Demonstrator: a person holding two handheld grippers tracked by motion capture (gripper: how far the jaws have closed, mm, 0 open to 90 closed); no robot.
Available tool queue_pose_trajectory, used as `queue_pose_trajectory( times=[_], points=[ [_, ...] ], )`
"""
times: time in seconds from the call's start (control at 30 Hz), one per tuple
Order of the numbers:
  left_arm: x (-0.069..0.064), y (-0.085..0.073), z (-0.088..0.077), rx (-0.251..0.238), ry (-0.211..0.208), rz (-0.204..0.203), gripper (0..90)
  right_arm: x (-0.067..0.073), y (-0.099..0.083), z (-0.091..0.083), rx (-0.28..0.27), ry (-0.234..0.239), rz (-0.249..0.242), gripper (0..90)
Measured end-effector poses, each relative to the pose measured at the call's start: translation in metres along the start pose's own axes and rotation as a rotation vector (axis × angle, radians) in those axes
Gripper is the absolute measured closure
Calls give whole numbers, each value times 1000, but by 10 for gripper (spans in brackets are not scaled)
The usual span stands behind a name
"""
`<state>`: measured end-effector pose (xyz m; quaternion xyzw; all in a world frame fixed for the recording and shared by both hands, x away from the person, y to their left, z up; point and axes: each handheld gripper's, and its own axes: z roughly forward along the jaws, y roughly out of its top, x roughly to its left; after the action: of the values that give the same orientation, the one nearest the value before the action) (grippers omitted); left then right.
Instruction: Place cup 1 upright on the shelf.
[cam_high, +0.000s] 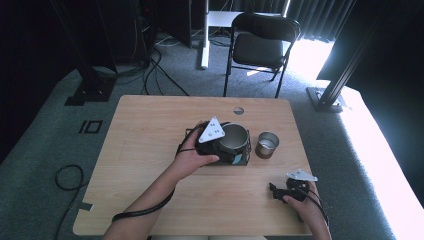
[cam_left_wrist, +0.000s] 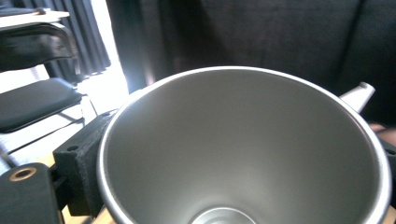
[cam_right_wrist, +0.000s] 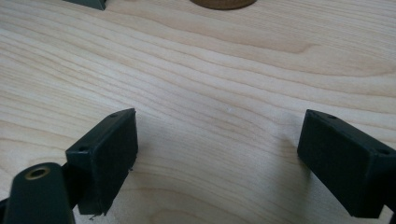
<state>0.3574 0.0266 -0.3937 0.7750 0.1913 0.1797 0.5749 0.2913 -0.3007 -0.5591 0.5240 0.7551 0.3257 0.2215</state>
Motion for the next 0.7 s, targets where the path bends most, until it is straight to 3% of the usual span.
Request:
queue_pose_trajectory(
  times=[0.3,0.47,0.7],
  points=[
    [25,-1,-10,3,108,-27,98,0,0,0,-1,0,0,118],
    [39,-7,-12,1,182,-46,98,0,0,0,-1,0,0,118],
    [55,-19,-13,11,249,-72,98,0,0,0,-1,0,0,117]
  ],
)
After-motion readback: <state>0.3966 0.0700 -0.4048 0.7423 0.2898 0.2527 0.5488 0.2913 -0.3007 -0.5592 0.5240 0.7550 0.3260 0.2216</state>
